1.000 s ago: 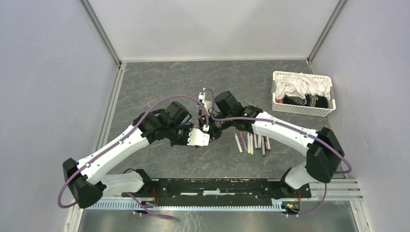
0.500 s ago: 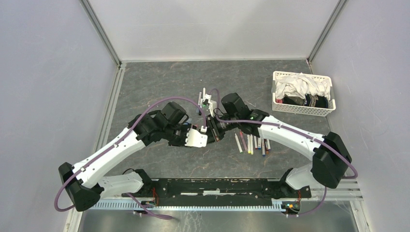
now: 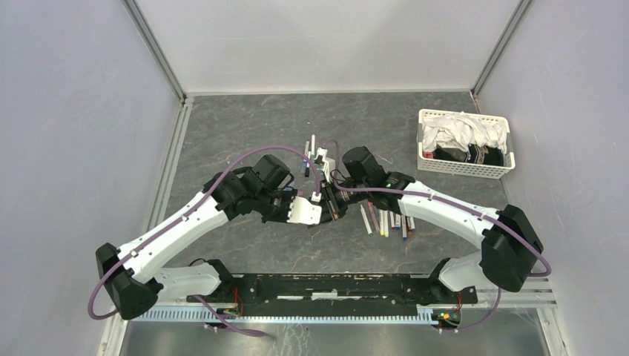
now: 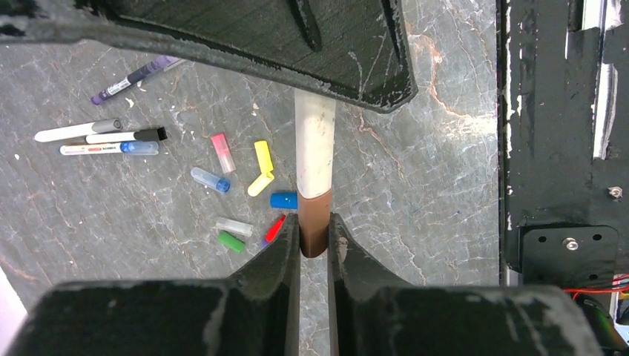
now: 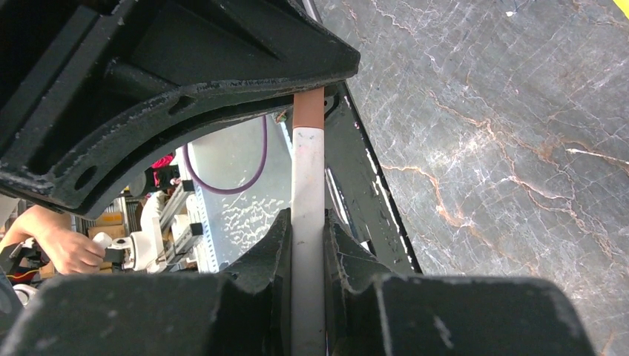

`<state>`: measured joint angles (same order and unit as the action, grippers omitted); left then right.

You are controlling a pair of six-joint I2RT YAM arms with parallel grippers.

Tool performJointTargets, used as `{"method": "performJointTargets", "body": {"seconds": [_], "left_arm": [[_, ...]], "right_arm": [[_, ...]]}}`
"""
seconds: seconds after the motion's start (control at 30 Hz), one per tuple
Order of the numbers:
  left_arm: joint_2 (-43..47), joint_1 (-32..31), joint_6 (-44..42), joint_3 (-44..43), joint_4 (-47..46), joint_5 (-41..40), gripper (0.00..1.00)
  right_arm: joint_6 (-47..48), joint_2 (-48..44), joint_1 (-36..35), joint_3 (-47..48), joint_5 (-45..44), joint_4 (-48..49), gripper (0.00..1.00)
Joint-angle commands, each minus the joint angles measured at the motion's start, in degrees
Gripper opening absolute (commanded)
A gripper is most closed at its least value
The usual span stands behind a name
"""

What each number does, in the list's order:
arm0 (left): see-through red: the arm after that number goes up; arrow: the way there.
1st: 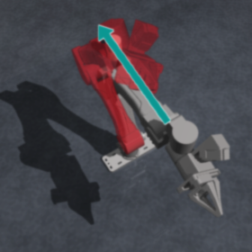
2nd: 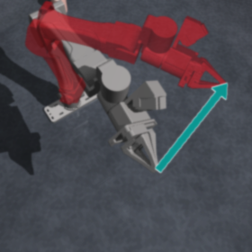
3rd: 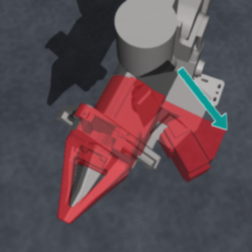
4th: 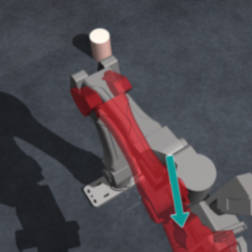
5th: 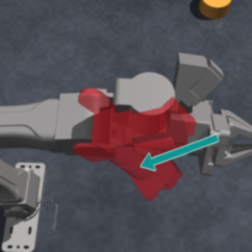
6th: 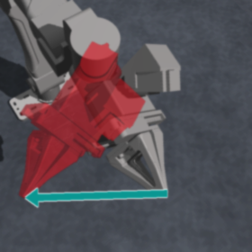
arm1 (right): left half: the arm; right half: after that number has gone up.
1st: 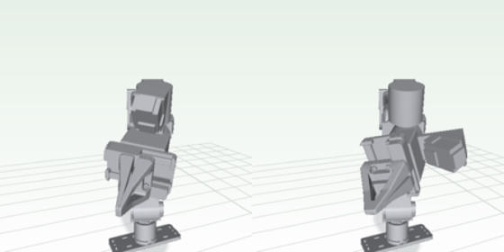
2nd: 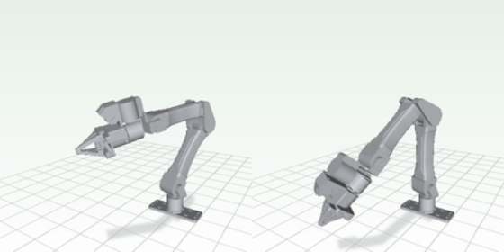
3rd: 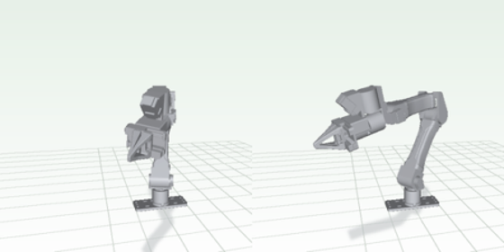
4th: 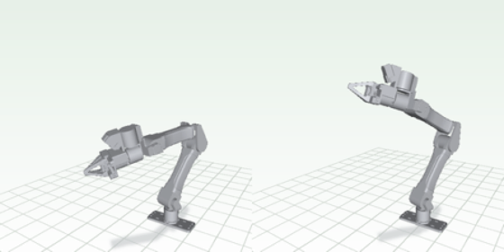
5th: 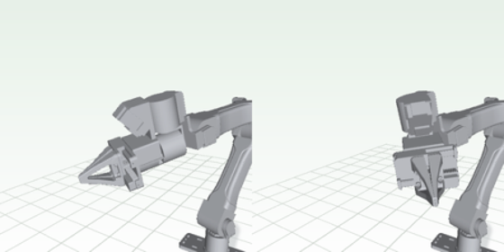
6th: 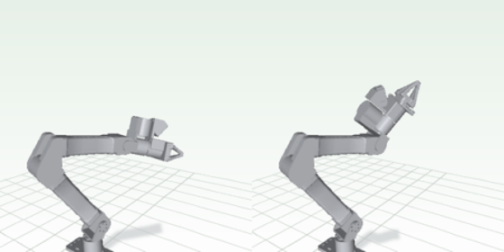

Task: Open the pen caps
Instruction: Open the pen cap from the pen.

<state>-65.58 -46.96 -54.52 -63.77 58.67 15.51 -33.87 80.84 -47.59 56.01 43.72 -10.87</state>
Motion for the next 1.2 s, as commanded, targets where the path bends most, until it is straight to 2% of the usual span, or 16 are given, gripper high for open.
{"method": "performJointTargets", "body": {"seconds": [0.0, 0.03, 0.07, 0.3, 0.4, 0.47, 0.5, 0.53, 0.6, 0.67, 0.7, 0.93, 1.07, 1.17], "left_arm": [[-1.24, -0.33, -0.1, -2.39, -0.19, 4.23, 0.26], [-1.23, -0.33, -0.11, -2.22, -0.14, 4.05, 0.31], [-1.1, -0.3, -0.27, -1.97, -0.14, 3.87, 0.32], [-1.1, -0.33, -0.54, -1.01, -0.05, 3.98, 0.33], [-1.53, -0.32, -1.62, -1.29, 0.87, 4.11, 0.04], [-1.65, -0.33, -2.29, -1.24, 1.19, 3.55, 0.02], [-1.57, -0.33, -2.6, -1.12, 1.26, 2.9, 0.02], [-1.5, -0.33, -2.85, -0.98, 1.27, 2.34, 0.02], [-1.32, -0.33, -3.49, -0.8, 1.3, 2.0, 0.02], [-1.43, -0.33, -3.59, -1.34, 1.52, 2.19, 0.02], [-1.75, -0.28, -3.63, -1.74, 1.68, 2.34, 0.02], [-2.16, -0.33, -3.7, -2.56, 2.48, 2.42, 0.02], [-2.25, -0.41, -3.93, -2.66, 2.81, 2.48, 0.02], [-2.27, -0.41, -4.2, -2.92, 2.95, 2.23, 0.02]], "right_arm": [[-1.73, -1.21, 0.11, 0.66, 1.12, 10.5, 0.0], [-1.73, -1.2, 0.11, 0.7, 1.18, 10.5, 0.0], [-1.71, -1.22, 0.06, 0.72, 1.27, 10.48, 0.0], [-1.69, -1.96, 0.06, -0.89, 1.54, 11.96, 0.0], [-1.34, -2.05, 0.06, -1.38, 1.32, 11.82, 0.0], [-0.03, -1.94, 0.13, -1.19, 0.87, 10.28, 0.0], [0.79, -1.8, 0.09, -0.96, 0.52, 8.41, 0.07], [1.03, -1.58, 0.18, -0.85, 0.25, 7.83, 0.25], [-0.32, -0.94, 0.0, -0.82, 0.22, 9.81, 0.42], [-1.85, 0.45, -0.3, -0.28, -0.04, 12.48, 0.51], [-2.16, 1.43, -0.58, 0.27, 0.03, 13.23, 0.52], [-6.41, 4.74, -1.31, -0.63, 1.45, 20.59, 0.46], [-7.82, 5.98, -1.44, -0.29, 2.24, 22.97, 0.34], [-8.97, 6.99, -1.42, 0.11, 3.15, 24.66, 0.16]]}}
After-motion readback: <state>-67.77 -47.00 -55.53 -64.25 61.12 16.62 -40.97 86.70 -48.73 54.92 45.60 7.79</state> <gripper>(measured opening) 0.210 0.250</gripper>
